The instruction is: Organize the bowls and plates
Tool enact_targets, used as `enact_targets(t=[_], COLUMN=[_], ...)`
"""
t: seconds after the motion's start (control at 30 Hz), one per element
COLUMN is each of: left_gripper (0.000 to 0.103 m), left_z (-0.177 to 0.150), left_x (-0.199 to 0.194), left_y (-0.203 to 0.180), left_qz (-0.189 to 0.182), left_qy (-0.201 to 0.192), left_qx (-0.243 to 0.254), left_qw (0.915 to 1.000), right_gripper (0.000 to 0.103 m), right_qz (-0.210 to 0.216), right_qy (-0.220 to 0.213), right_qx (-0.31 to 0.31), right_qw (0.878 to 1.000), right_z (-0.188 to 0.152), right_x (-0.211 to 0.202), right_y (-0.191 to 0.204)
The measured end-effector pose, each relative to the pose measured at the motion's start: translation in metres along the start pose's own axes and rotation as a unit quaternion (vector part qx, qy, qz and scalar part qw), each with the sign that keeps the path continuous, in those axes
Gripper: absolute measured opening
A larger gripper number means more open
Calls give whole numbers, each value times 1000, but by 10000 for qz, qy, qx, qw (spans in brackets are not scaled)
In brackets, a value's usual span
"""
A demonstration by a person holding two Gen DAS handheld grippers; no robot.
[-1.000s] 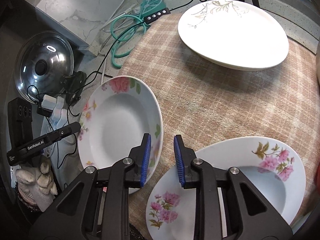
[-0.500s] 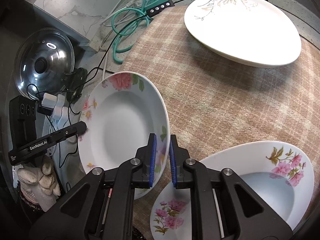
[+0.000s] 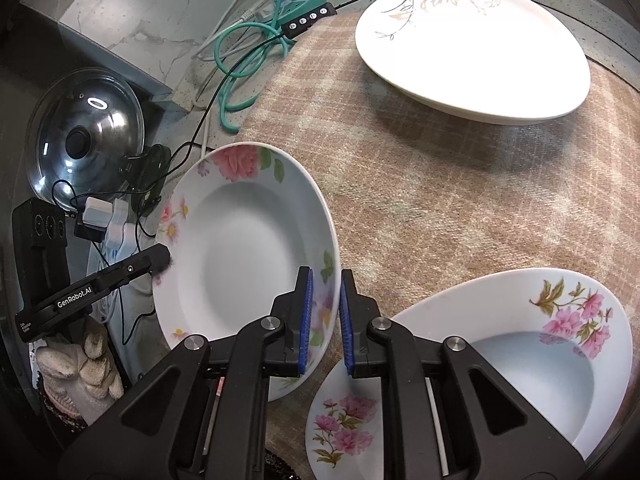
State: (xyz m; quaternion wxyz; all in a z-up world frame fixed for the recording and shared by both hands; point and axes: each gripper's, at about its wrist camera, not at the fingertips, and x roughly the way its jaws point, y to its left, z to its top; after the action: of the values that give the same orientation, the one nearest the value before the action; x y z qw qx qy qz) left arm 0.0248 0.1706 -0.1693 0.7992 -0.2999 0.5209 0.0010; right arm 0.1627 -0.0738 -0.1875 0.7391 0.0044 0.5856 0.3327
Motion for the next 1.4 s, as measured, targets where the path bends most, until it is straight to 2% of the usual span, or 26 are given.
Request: enact_targets(t=[0.3, 0.53, 1.1, 1.4], left_gripper=[10, 10, 10, 10], left_z=[6, 7, -13, -29], left_x=[-16, -17, 14, 40], left_y=[-18, -37, -108, -136], left_qz=[-90, -271, -661, -718], left_qy=[-169, -181, 261, 611], left_qx=[227, 415, 1105, 1392], left_qw=[9996, 9986, 9913, 9858], right_gripper=[13, 13, 13, 13], right_qz=[37, 34, -258, -417], right_qy=[-226, -331, -592, -579], right_qx=[90, 266, 955, 1302], right_qw=[9997, 9991, 9933, 9889], right_z=[-2, -20, -81, -109], right_x=[-27, -50, -105, -114], right_y=[0, -12, -65, -95])
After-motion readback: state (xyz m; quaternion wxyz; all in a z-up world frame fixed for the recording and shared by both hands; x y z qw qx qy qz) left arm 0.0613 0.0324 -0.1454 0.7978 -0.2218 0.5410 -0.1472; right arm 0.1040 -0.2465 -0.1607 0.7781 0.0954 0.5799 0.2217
